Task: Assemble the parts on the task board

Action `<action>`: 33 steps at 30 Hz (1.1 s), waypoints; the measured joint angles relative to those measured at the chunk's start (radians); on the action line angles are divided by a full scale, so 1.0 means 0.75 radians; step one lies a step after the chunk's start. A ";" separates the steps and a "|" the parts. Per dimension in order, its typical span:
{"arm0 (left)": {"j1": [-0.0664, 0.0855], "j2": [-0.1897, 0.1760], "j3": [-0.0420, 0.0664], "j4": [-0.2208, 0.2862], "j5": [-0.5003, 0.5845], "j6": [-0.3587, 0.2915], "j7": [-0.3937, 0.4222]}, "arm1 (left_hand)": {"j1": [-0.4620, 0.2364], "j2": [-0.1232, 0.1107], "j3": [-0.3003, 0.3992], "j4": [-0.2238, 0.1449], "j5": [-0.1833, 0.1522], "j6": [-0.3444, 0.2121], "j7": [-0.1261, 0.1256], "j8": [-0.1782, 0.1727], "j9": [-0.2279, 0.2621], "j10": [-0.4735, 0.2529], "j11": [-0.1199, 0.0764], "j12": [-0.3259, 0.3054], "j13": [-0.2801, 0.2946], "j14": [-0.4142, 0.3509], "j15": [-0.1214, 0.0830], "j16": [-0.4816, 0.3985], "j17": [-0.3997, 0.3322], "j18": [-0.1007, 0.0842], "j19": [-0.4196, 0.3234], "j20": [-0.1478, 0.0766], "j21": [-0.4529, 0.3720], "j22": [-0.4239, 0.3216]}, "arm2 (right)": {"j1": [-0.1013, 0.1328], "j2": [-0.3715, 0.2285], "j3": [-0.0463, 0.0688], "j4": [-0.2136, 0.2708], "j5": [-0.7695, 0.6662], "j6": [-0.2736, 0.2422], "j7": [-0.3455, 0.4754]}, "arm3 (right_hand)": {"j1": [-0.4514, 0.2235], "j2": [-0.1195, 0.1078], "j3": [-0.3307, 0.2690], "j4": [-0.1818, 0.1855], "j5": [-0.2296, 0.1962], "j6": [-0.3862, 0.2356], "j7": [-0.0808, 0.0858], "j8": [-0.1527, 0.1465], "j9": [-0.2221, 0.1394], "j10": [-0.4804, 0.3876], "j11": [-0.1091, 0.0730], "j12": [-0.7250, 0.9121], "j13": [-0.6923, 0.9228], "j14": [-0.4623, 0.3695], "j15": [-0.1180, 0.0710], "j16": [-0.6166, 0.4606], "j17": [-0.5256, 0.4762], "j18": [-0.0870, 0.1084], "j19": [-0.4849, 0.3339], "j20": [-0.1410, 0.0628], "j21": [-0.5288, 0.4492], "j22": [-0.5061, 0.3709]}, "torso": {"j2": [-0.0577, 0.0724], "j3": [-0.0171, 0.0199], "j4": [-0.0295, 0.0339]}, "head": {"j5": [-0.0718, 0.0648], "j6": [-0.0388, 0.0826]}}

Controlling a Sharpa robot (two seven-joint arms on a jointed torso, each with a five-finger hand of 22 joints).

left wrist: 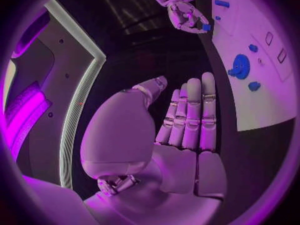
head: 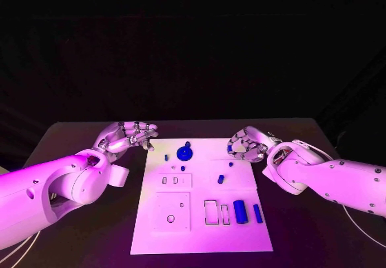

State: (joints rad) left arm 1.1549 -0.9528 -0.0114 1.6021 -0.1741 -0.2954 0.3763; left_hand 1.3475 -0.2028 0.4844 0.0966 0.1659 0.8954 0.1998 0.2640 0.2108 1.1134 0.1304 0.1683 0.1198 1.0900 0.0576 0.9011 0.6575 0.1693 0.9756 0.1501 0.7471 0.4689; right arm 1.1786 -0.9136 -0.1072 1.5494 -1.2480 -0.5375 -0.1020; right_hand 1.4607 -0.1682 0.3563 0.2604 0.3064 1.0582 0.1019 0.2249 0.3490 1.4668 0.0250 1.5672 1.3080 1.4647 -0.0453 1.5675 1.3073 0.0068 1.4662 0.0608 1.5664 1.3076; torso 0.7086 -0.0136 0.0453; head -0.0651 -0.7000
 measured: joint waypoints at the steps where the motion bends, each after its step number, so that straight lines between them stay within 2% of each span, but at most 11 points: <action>1: 0.000 0.000 0.000 -0.001 0.000 0.000 0.000 | 0.000 0.000 0.000 0.000 0.000 0.000 0.000 0.000 0.000 0.000 0.000 0.000 0.000 0.000 0.000 0.000 0.000 0.000 0.000 0.000 0.000 0.000 | 0.001 0.008 0.000 0.013 0.002 -0.005 -0.004 | 0.000 0.000 0.000 0.000 0.000 0.000 0.000 0.000 0.000 0.000 0.000 0.000 0.000 0.000 0.000 0.000 0.000 0.000 0.000 0.000 0.000 0.000 | -0.001 -0.0001 -0.0003 | 0.002 -0.002; 11: 0.000 0.010 -0.001 -0.009 0.000 0.000 -0.001 | 0.000 0.000 0.004 -0.004 0.000 0.000 0.000 0.000 0.003 0.001 -0.001 0.020 0.008 0.000 0.000 0.008 -0.002 0.000 -0.010 0.000 0.019 0.010 | 0.000 0.135 0.001 0.111 -0.007 -0.052 -0.059 | -0.002 0.002 0.000 0.000 0.000 -0.002 -0.002 0.000 0.000 0.000 0.000 0.000 0.000 0.000 0.000 0.000 0.001 0.000 0.000 0.000 0.000 0.000 | -0.010 -0.0015 -0.0013 | 0.029 -0.017; 15: 0.000 0.012 -0.001 -0.012 0.000 -0.001 -0.004 | 0.000 0.000 0.004 -0.004 0.000 -0.005 -0.005 0.002 0.007 0.020 -0.019 0.057 0.025 0.005 -0.005 0.033 -0.002 0.000 -0.012 -0.002 0.043 0.025 | -0.004 0.189 0.001 0.128 -0.031 -0.070 -0.090 | -0.002 0.002 0.003 -0.004 0.000 -0.003 -0.003 0.000 0.000 0.000 0.000 0.000 0.000 0.000 0.000 0.000 0.001 0.000 0.000 0.000 0.000 0.000 | -0.011 -0.0028 -0.0008 | 0.039 -0.022; 18: 0.000 0.014 -0.001 -0.013 -0.001 -0.001 -0.007 | 0.000 0.000 0.004 -0.004 0.000 -0.005 -0.005 0.005 0.008 0.027 -0.017 0.075 0.035 0.008 -0.008 0.044 -0.002 0.000 -0.015 -0.005 0.052 0.034 | -0.011 0.224 -0.001 0.128 -0.053 -0.080 -0.113 | -0.002 0.002 0.003 -0.004 -0.001 -0.005 -0.004 0.000 0.000 0.000 0.000 0.000 0.000 0.000 0.000 0.000 0.001 0.000 0.000 0.000 0.000 0.000 | -0.010 -0.0028 -0.0010 | 0.046 -0.025; 24: 0.000 0.018 -0.001 -0.014 -0.003 -0.002 -0.013 | 0.000 0.000 0.004 -0.004 0.000 -0.005 -0.005 0.005 0.010 0.027 -0.017 0.085 0.044 0.012 -0.012 0.058 0.001 0.000 -0.017 -0.007 0.066 0.041 | -0.044 0.308 -0.009 0.109 -0.110 -0.086 -0.169 | -0.002 0.001 0.003 -0.004 -0.002 -0.005 -0.004 0.000 0.000 0.000 0.000 0.000 0.000 0.000 0.000 0.000 0.001 0.000 0.000 0.000 0.000 0.000 | -0.008 -0.0020 -0.0027 | 0.059 -0.033; 33: 0.000 0.025 -0.002 -0.014 -0.008 -0.002 -0.025 | 0.000 0.000 0.004 -0.004 0.000 -0.009 -0.010 0.005 0.014 0.027 -0.017 0.117 0.060 0.020 -0.020 0.093 0.010 0.000 -0.017 -0.007 0.097 0.060 | -0.096 0.388 -0.020 0.054 -0.187 -0.080 -0.240 | -0.002 0.001 0.003 -0.004 -0.003 -0.012 -0.002 0.000 0.000 0.000 0.000 0.000 0.000 0.000 0.000 0.000 0.001 0.000 0.000 0.000 0.000 0.001 | -0.007 -0.0014 -0.0009 | 0.064 -0.047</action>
State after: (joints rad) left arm 1.1548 -0.9344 -0.0127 1.5917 -0.1799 -0.2966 0.3577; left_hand 1.3475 -0.2028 0.4872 0.0937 0.1659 0.8883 0.1926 0.2678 0.2211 1.1333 0.1177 0.2560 0.1652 1.1051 0.0426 0.9705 0.6648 0.1694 0.9629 0.1448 0.8200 0.5139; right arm 1.1069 -0.6226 -0.1218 1.5897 -1.3886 -0.5977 -0.2822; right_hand 1.4592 -0.1673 0.3588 0.2577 0.3042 1.0493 0.1004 0.2249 0.3490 1.4668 0.0251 1.5671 1.3076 1.4647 -0.0450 1.5675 1.3078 0.0068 1.4662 0.0610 1.5663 1.3081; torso 0.7031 -0.0147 0.0447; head -0.0172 -0.7349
